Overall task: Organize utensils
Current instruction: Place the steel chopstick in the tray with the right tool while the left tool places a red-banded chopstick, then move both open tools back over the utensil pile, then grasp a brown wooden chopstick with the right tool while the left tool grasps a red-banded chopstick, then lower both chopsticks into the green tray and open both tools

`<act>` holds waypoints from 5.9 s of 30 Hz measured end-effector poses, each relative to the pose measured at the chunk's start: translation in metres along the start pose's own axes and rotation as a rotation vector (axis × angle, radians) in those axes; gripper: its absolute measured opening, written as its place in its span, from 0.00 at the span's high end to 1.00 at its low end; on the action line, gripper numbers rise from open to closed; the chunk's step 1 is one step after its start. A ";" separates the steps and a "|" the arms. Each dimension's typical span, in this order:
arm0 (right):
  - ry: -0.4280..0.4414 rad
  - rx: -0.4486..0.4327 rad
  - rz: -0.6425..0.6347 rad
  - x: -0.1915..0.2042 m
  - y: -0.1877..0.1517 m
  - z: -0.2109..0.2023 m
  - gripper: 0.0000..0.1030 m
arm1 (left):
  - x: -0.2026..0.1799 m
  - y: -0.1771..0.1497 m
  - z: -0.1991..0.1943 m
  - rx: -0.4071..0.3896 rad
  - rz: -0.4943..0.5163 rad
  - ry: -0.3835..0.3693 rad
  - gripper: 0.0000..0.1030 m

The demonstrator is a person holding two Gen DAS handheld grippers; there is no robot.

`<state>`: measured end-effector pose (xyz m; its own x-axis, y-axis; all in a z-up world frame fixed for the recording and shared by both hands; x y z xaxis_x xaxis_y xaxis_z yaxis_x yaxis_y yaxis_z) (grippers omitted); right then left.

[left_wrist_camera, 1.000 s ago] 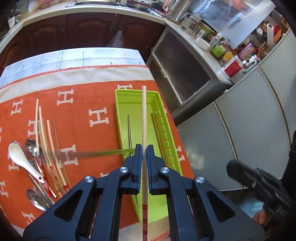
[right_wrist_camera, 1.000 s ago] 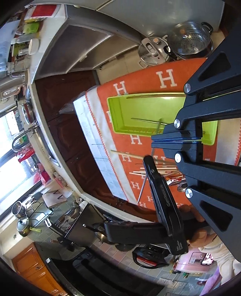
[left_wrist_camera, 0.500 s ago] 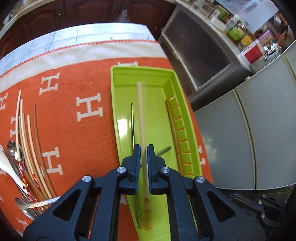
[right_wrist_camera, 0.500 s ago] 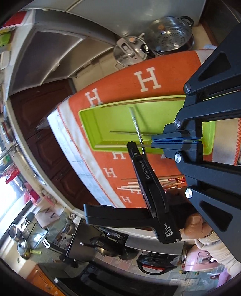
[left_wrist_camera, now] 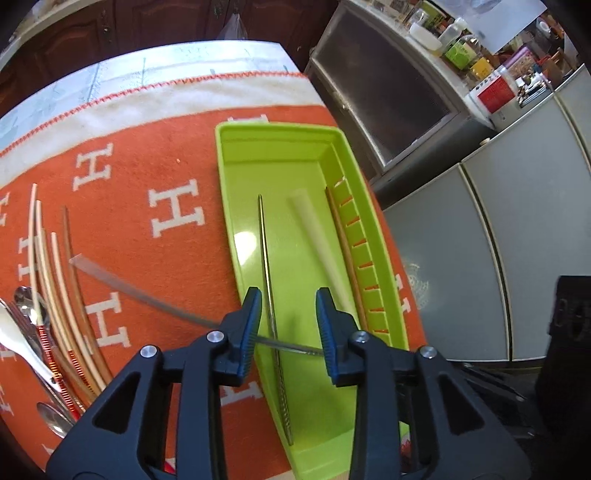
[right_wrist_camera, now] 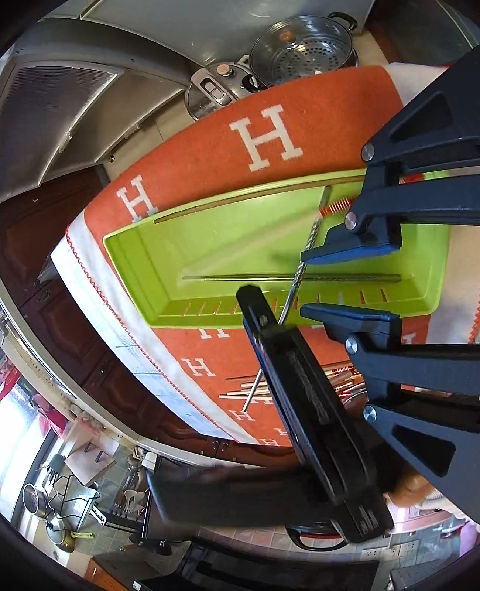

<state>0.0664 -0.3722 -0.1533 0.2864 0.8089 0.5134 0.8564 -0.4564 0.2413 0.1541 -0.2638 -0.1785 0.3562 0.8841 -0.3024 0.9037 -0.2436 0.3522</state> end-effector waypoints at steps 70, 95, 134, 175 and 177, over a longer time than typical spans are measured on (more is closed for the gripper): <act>-0.163 0.075 -0.575 0.179 -0.061 0.185 0.83 | 0.231 -0.131 -0.145 -0.254 -0.229 0.428 0.70; -0.164 0.076 -0.531 0.167 -0.060 0.176 0.94 | 0.216 -0.125 -0.146 -0.246 -0.189 0.461 0.70; 0.024 0.030 -0.374 0.145 -0.060 0.113 0.94 | 0.206 -0.069 -0.050 -0.148 -0.172 0.241 0.92; -0.118 -0.190 -0.170 0.051 0.001 0.003 0.94 | 0.008 -0.039 -0.070 -0.104 -0.005 -0.005 0.97; -0.148 -0.176 -0.160 0.038 0.001 0.006 0.93 | -0.003 -0.041 -0.057 -0.074 -0.005 -0.013 0.97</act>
<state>0.0807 -0.3394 -0.1385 0.2243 0.9153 0.3345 0.8117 -0.3654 0.4556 0.1024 -0.2341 -0.1413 0.3554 0.8800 -0.3152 0.8856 -0.2090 0.4148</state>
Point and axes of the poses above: each gripper's, at about its wrist camera, not at the fingertips, and z roughly the way its jaws point, x to its left, y to its top, the point moved 6 cm from there along z, roughly the way its jaws point, and after that the axes turned 4 degrees about -x, right-handed, at the moved point
